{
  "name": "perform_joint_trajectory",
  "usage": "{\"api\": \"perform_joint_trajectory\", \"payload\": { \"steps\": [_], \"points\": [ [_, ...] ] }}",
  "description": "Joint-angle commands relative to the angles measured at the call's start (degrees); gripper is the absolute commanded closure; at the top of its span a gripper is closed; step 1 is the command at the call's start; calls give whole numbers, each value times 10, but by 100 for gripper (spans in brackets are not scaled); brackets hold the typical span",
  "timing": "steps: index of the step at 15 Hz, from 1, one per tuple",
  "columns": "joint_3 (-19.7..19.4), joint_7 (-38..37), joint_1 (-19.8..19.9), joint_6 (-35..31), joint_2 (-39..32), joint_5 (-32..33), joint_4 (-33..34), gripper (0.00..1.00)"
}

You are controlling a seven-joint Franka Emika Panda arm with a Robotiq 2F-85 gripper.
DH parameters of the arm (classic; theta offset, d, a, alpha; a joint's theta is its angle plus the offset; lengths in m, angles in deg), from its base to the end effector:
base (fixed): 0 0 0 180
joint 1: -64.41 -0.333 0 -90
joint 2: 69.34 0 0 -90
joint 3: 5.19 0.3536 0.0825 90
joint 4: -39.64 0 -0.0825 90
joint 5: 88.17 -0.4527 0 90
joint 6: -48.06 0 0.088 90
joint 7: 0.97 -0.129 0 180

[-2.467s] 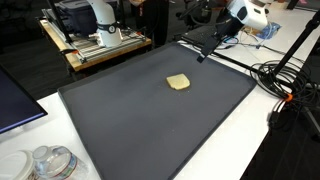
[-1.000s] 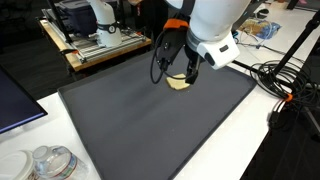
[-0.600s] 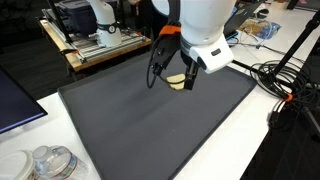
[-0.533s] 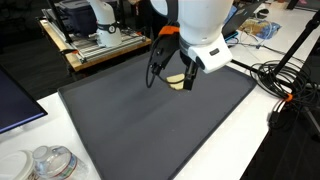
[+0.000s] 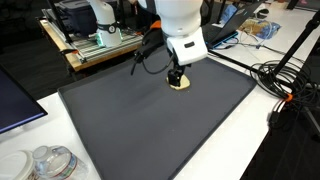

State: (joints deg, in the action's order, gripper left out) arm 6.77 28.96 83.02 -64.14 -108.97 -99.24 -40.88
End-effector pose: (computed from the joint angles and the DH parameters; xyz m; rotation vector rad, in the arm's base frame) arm 0.7864 -0.1039 0.2694 -2.7803 -0.3956 0.0320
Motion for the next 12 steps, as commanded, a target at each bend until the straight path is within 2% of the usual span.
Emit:
{"api": "perform_joint_trajectory", "payload": {
  "steps": [1, 9, 12],
  "points": [
    [-32, -23, -9, -64, 89, -44, -138, 0],
    [-57, -17, -18, -168, 230, -116, -368, 0],
    [-70, -39, -37, -203, 298, -129, -458, 0]
  ]
}}
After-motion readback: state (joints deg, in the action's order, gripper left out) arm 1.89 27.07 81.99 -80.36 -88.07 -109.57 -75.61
